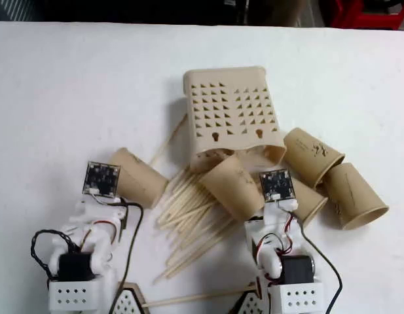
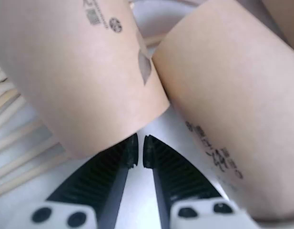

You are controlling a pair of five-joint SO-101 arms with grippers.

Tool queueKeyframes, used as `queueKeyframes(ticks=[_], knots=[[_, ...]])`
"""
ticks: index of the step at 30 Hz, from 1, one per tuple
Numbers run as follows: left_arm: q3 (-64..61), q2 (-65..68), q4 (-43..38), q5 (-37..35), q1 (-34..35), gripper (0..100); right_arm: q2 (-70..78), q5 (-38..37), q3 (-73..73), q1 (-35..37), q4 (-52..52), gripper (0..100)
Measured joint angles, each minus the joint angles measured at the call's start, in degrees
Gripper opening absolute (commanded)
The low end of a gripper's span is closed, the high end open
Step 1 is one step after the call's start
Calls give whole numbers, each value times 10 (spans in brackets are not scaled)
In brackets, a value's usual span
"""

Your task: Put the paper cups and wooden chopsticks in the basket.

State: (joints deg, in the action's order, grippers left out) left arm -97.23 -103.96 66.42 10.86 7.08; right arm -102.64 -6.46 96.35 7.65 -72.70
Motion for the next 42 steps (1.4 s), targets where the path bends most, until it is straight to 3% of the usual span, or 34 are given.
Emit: queueKeyframes(ticks=[12, 20, 26, 32, 35, 39, 42], knots=[[0, 0, 12, 0, 0, 132, -1, -7, -63, -30, 3, 39], [53, 0, -56, 0, 0, 131, -1, -217, -183, -37, 50, 39], [134, 0, -58, 0, 0, 132, 11, -254, -296, -38, 57, 46], [144, -3, -58, 0, 0, 138, 189, -257, -413, -38, 57, 224], [131, -1, -58, 0, 0, 221, 324, -260, -482, -38, 57, 285], [112, -4, -58, 0, 0, 351, 497, -329, -548, -38, 57, 325], [90, 0, -58, 0, 0, 348, 600, -384, -578, -39, 57, 340]])
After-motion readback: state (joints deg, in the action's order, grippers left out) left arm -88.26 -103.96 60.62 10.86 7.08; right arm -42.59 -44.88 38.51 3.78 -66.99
